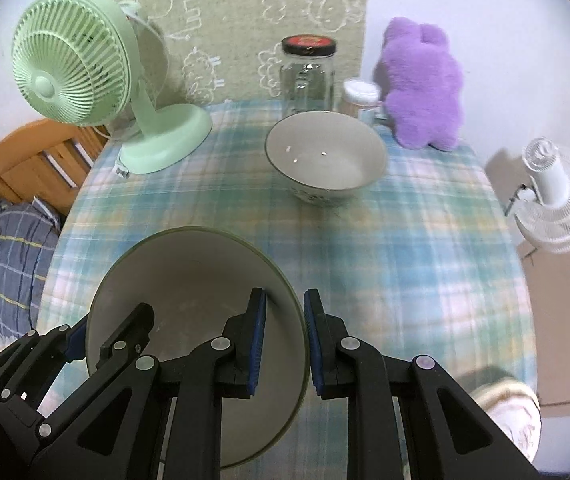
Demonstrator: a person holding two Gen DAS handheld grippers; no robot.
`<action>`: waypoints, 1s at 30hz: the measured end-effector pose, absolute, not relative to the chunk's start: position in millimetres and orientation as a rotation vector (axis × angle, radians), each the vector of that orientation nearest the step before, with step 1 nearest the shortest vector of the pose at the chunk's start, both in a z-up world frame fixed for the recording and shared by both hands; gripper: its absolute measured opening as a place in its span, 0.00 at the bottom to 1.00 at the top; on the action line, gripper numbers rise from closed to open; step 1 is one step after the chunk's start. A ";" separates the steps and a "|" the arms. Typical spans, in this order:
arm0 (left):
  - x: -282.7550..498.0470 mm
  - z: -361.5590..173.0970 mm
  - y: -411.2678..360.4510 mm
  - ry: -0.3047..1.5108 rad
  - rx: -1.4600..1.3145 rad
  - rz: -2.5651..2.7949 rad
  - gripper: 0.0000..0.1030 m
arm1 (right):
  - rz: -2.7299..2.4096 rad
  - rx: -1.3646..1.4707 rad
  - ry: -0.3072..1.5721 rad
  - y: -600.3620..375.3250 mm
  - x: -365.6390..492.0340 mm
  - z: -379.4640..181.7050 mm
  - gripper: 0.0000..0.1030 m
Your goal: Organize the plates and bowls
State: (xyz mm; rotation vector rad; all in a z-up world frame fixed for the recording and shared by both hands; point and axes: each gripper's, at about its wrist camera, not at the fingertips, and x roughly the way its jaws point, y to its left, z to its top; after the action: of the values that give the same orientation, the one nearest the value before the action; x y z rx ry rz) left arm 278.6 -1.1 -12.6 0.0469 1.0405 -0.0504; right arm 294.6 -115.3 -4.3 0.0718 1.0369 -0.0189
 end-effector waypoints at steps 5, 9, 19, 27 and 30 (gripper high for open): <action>250.5 1.2 -9.5 1.020 0.078 -0.101 0.20 | -0.054 0.090 1.023 -119.7 260.5 11.8 0.22; 230.7 6.5 -18.6 1.013 0.095 -0.140 0.20 | -0.095 0.102 1.014 -126.9 231.4 20.7 0.22; 184.2 1.5 -34.3 1.041 0.101 -0.204 0.20 | -0.163 0.117 1.028 -142.9 177.1 21.5 0.22; 155.9 -20.3 -32.9 1.097 0.098 -0.210 0.20 | -0.162 0.127 1.077 -142.6 143.8 2.8 0.22; 150.8 -26.2 -33.0 1.103 0.096 -0.211 0.20 | -0.161 0.130 1.093 -142.0 138.5 -5.0 0.22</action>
State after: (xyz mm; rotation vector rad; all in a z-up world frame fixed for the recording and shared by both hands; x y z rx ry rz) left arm 150.8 -33.0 -26.2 0.0960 1.1030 -0.2113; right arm 138.5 -142.0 -5.0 0.1298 1.0926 -0.1610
